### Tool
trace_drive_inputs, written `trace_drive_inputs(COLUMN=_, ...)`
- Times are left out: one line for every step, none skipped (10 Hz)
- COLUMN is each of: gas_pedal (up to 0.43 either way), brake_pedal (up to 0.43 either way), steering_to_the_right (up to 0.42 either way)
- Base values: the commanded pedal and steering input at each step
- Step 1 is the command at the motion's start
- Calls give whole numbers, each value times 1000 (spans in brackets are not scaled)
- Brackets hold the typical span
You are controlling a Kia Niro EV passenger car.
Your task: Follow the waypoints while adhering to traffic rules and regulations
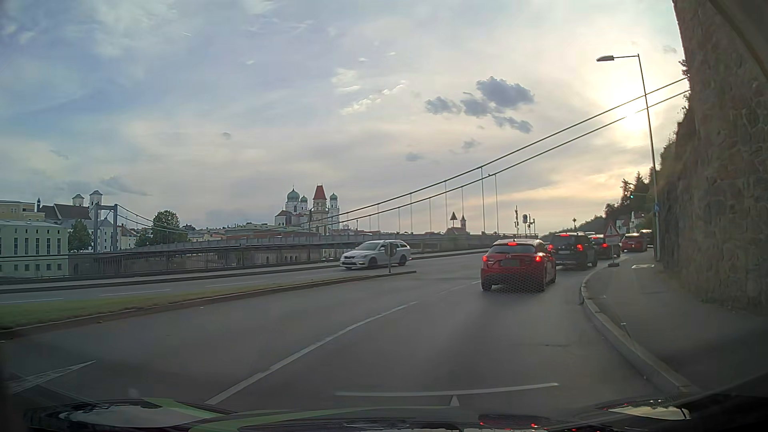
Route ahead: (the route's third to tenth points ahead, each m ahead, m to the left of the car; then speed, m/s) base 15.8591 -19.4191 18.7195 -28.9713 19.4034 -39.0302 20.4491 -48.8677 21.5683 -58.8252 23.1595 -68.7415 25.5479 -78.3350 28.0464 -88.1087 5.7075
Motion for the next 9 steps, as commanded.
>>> trace_drive_inputs(gas_pedal=0, brake_pedal=293, steering_to_the_right=113)
trace_drive_inputs(gas_pedal=0, brake_pedal=287, steering_to_the_right=113)
trace_drive_inputs(gas_pedal=0, brake_pedal=280, steering_to_the_right=114)
trace_drive_inputs(gas_pedal=0, brake_pedal=256, steering_to_the_right=115)
trace_drive_inputs(gas_pedal=0, brake_pedal=256, steering_to_the_right=119)
trace_drive_inputs(gas_pedal=0, brake_pedal=250, steering_to_the_right=123)
trace_drive_inputs(gas_pedal=0, brake_pedal=238, steering_to_the_right=124)
trace_drive_inputs(gas_pedal=0, brake_pedal=226, steering_to_the_right=124)
trace_drive_inputs(gas_pedal=0, brake_pedal=207, steering_to_the_right=124)
